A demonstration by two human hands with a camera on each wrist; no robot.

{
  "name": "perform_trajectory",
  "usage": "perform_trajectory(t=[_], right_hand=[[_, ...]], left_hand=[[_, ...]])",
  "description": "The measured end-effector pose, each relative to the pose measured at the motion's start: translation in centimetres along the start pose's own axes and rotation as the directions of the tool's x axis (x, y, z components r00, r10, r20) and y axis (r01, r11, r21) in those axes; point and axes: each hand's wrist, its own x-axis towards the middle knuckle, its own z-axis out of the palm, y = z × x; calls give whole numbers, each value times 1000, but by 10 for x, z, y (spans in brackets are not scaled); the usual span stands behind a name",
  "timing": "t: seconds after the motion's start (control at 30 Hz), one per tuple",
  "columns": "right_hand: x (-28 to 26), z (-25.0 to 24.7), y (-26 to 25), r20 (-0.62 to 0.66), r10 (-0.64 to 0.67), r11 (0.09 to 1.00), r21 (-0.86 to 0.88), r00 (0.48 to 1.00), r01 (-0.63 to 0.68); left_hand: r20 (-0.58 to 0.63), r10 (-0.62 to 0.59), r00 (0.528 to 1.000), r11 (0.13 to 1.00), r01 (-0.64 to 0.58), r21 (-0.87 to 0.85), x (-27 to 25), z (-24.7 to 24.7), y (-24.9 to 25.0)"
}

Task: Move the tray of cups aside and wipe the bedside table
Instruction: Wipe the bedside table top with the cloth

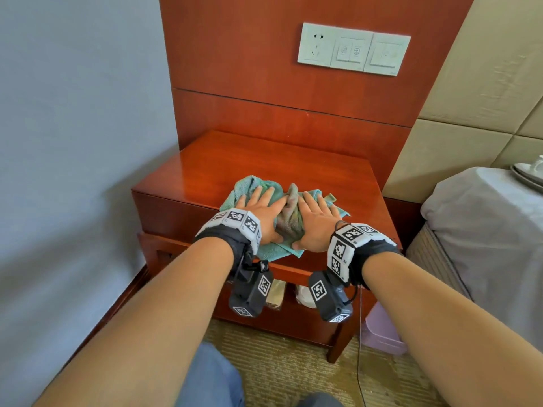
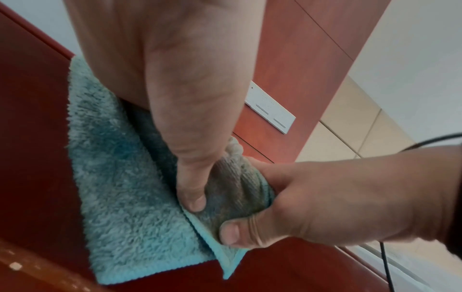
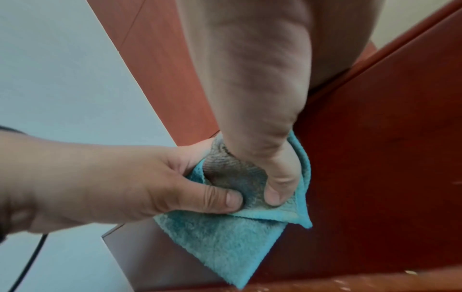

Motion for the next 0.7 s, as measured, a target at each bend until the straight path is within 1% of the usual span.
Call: perform_trajectory(t=[0.27, 0.4, 0.7], right_hand=[[30, -7, -65, 5, -55, 998, -15, 998, 55], [43, -11, -84, 20, -59, 998, -4, 998, 60], [67, -20, -131, 52, -83, 996, 24, 995, 82]], left_hand=[[24, -27, 999, 998, 28, -64, -9, -15, -71], [38, -37, 999, 997, 40, -67, -12, -22, -95], [29, -87, 996, 991, 90, -99, -16, -29, -158]])
